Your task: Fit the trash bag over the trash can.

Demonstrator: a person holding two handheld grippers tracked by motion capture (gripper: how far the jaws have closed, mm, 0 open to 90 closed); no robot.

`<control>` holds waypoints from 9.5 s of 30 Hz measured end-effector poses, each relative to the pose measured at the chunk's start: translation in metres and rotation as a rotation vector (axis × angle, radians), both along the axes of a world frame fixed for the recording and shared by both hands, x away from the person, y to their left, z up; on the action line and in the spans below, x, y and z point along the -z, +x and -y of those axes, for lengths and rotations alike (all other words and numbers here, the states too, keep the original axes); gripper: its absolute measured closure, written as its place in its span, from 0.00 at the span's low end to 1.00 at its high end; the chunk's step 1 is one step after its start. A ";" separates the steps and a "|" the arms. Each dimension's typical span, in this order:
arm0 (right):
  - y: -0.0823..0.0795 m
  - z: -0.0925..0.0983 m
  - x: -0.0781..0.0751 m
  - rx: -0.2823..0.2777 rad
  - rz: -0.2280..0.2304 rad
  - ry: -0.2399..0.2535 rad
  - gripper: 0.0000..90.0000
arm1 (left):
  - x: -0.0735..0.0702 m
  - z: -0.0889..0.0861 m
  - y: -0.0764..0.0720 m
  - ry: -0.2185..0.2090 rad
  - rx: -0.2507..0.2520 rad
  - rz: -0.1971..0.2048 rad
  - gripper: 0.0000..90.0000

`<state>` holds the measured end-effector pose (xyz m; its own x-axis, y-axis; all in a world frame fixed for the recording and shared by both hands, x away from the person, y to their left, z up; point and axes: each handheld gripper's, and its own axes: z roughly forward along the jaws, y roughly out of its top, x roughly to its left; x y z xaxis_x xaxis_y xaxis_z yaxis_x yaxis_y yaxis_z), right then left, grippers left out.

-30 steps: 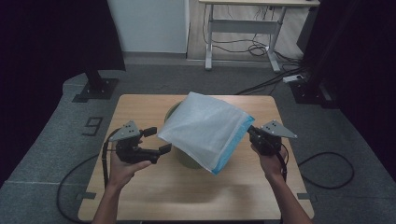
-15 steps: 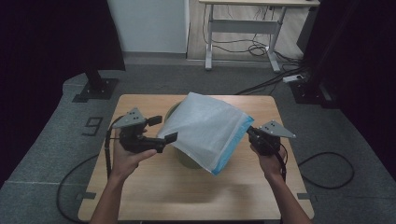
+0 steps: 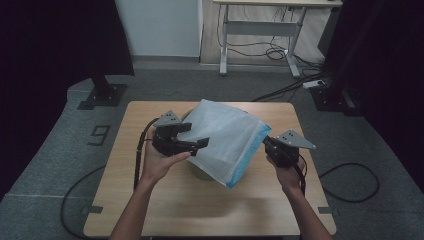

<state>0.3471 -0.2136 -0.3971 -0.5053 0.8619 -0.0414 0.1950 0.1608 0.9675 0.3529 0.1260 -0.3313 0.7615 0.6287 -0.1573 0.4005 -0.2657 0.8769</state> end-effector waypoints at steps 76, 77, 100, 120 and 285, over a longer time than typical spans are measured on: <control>-0.005 0.023 0.015 0.018 -0.024 0.007 0.99 | 0.028 -0.065 0.024 -0.394 -0.118 0.000 1.00; -0.004 0.024 0.015 0.024 -0.025 0.007 0.99 | 0.028 -0.066 0.023 -0.395 -0.115 0.002 1.00; -0.013 0.036 0.016 0.035 -0.004 0.055 0.99 | 0.041 -0.062 -0.003 -0.316 -0.055 0.003 0.99; -0.037 0.020 0.054 -0.064 -0.067 0.031 0.99 | 0.082 -0.083 -0.018 -0.270 -0.081 -0.043 0.99; -0.009 0.056 0.009 -0.023 -0.026 -0.053 0.60 | 0.101 -0.111 0.020 -0.253 -0.209 -0.007 1.00</control>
<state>0.3378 -0.2697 -0.4060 -0.5263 0.8472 -0.0731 0.2158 0.2162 0.9522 0.3732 0.2368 -0.4327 0.6183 0.7120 -0.3328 0.4293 0.0487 0.9019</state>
